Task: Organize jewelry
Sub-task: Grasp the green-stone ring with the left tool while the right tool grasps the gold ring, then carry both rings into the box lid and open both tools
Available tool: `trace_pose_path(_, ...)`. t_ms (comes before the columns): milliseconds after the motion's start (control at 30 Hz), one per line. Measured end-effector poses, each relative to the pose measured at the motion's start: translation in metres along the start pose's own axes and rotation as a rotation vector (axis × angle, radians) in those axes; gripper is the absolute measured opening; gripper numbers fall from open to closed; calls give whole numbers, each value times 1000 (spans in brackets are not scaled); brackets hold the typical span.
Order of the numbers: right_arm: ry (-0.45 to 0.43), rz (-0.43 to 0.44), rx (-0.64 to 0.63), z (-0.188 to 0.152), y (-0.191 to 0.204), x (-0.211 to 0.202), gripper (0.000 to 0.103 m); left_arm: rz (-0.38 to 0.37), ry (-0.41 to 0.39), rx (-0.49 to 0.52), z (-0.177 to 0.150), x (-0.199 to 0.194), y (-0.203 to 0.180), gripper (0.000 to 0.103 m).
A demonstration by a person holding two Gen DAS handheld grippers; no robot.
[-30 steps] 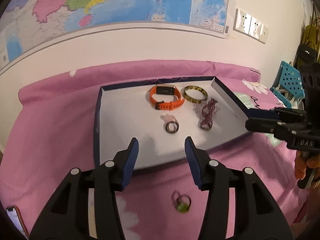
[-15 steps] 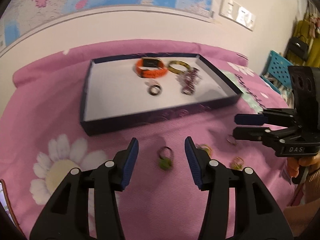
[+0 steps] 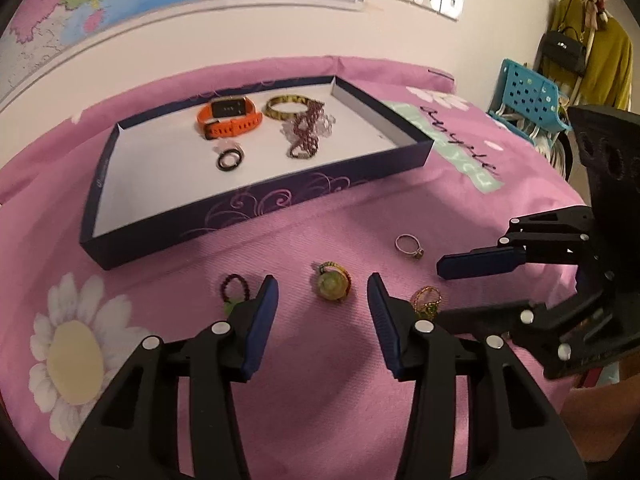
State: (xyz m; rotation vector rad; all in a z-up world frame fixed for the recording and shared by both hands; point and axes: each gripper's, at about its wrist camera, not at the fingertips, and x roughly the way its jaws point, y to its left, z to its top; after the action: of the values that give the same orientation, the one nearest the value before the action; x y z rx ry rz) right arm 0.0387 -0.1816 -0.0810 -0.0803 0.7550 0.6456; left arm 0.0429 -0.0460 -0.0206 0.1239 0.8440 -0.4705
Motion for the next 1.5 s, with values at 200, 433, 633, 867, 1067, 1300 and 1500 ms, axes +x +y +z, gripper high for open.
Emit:
trace_pose_path(200, -7, -23, -18, 0, 6, 5, 36, -13, 17, -12, 3, 7, -1, 41)
trace_pose_path(433, -7, -33, -48, -1, 8, 8, 21, -11, 25, -12, 3, 10, -4, 31)
trace_pose_path(633, -14, -31, -32, -2, 7, 6, 17, -7, 25, -30, 2, 9, -3, 17)
trace_pose_path(867, -33, 6, 15, -1, 1, 2, 16, -15, 18, -46, 0, 4, -3, 16)
trace_pose_path(1067, -62, 8, 27, 6, -3, -6, 16, -16, 4, -42, 3, -2, -5, 16)
trace_pose_path(1300, -96, 3, 40, 17, -9, -12, 16, -8, -24, -48, 9, -10, -2, 16)
trace_pose_path(1500, -115, 6, 38, 26, -11, -14, 16, 9, -38, -43, 14, -15, -2, 16)
